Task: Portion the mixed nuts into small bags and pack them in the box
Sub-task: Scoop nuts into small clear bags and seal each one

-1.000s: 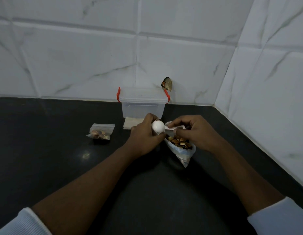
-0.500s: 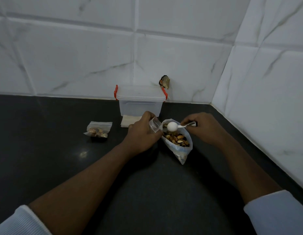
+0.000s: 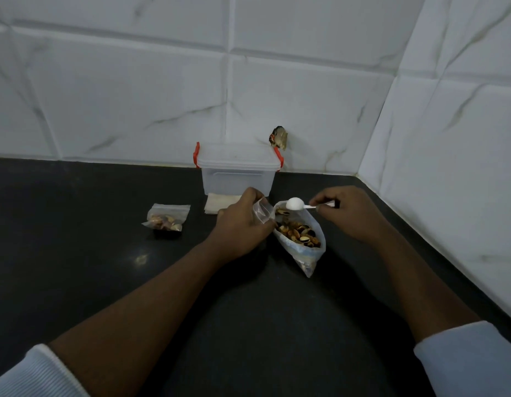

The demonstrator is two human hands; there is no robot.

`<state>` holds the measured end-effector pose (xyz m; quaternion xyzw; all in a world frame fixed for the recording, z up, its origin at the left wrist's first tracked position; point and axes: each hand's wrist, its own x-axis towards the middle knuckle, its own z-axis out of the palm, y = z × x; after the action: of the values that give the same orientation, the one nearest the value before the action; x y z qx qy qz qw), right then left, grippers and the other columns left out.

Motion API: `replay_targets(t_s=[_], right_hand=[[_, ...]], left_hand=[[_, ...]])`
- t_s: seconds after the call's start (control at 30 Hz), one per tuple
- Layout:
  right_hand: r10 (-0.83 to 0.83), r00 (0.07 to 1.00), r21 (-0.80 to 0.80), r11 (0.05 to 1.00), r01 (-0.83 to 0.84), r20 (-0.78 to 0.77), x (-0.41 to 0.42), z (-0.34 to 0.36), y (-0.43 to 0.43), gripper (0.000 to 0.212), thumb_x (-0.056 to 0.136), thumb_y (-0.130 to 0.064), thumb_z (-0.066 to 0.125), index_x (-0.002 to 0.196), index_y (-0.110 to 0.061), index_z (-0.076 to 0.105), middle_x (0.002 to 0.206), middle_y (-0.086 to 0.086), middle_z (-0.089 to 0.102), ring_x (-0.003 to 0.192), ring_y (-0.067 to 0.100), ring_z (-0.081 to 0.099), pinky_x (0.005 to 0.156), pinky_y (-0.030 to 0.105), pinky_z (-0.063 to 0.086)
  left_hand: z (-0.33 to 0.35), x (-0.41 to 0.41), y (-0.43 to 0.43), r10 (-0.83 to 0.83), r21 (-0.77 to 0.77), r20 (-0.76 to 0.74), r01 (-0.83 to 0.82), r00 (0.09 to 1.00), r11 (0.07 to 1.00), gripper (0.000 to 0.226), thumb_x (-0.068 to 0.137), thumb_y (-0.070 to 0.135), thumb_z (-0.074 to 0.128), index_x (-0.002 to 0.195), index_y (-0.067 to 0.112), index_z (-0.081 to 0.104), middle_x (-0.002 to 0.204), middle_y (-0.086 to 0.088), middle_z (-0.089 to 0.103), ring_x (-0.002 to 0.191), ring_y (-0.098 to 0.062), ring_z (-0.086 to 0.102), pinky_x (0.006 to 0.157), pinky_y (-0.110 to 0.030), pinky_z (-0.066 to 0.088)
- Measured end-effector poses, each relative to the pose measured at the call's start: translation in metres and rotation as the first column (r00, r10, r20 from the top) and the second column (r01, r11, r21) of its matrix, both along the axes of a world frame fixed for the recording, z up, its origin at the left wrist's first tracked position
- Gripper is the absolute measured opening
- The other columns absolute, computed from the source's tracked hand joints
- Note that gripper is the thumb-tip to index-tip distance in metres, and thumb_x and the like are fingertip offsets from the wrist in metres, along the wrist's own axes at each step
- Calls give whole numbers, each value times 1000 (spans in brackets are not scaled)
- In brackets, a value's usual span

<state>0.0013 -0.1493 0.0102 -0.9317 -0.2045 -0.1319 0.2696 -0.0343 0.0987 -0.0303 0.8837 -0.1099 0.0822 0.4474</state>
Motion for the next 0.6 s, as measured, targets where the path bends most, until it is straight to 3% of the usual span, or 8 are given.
replay_targets(t_s=[0.17, 0.23, 0.33, 0.43, 0.53, 0.6], right_hand=[[-11, 997, -96, 995, 4, -82, -3, 0, 2, 16, 94, -18, 66, 98, -25, 80, 92, -14, 73, 81, -5, 62, 65, 12, 39], [-9, 998, -75, 997, 4, -70, -4, 4, 4, 16, 93, -16, 66, 93, -24, 80, 85, -16, 70, 73, -11, 59, 57, 9, 38], [11, 998, -46, 999, -14, -64, -7, 8, 3, 16, 93, -13, 66, 91, -22, 79, 80, -18, 67, 69, -14, 57, 57, 8, 41], [7, 994, -37, 999, -12, -114, -6, 3, 5, 17, 92, -14, 66, 90, -25, 80, 80, -16, 71, 63, -7, 57, 58, 16, 38], [11, 980, 44, 999, -3, -199, -3, 0, 7, 18, 93, -14, 65, 93, -25, 80, 79, -13, 77, 67, 0, 66, 69, 32, 52], [20, 967, 138, 990, 16, -254, -3, -1, 8, 16, 93, -13, 66, 94, -21, 79, 81, -10, 78, 75, 1, 71, 76, 35, 55]], left_hand=[[1, 0, -1, 5, 14, -24, -5, 1000, 1000, 42, 91, 36, 73, 119, 42, 42, 113, 11, 64, 108, -16, 65, 105, -55, 48], [2, 0, -1, 8, 19, -35, -7, 999, 1000, 43, 91, 35, 73, 120, 41, 41, 114, 11, 62, 110, -17, 64, 106, -55, 48], [2, 0, -1, 7, 23, -45, -6, 999, 1000, 43, 91, 35, 73, 120, 42, 40, 114, 12, 61, 112, -17, 64, 106, -55, 48], [3, -1, -1, 5, 25, -44, -4, 999, 1000, 43, 91, 37, 72, 119, 42, 40, 115, 12, 61, 112, -17, 64, 106, -55, 47], [4, -1, -2, 13, 31, -55, -12, 998, 999, 44, 91, 36, 72, 121, 40, 40, 115, 12, 58, 114, -20, 63, 107, -55, 47], [4, 0, -2, 13, 34, -56, -11, 998, 999, 45, 91, 36, 73, 122, 40, 40, 116, 11, 58, 114, -20, 63, 107, -55, 48]])
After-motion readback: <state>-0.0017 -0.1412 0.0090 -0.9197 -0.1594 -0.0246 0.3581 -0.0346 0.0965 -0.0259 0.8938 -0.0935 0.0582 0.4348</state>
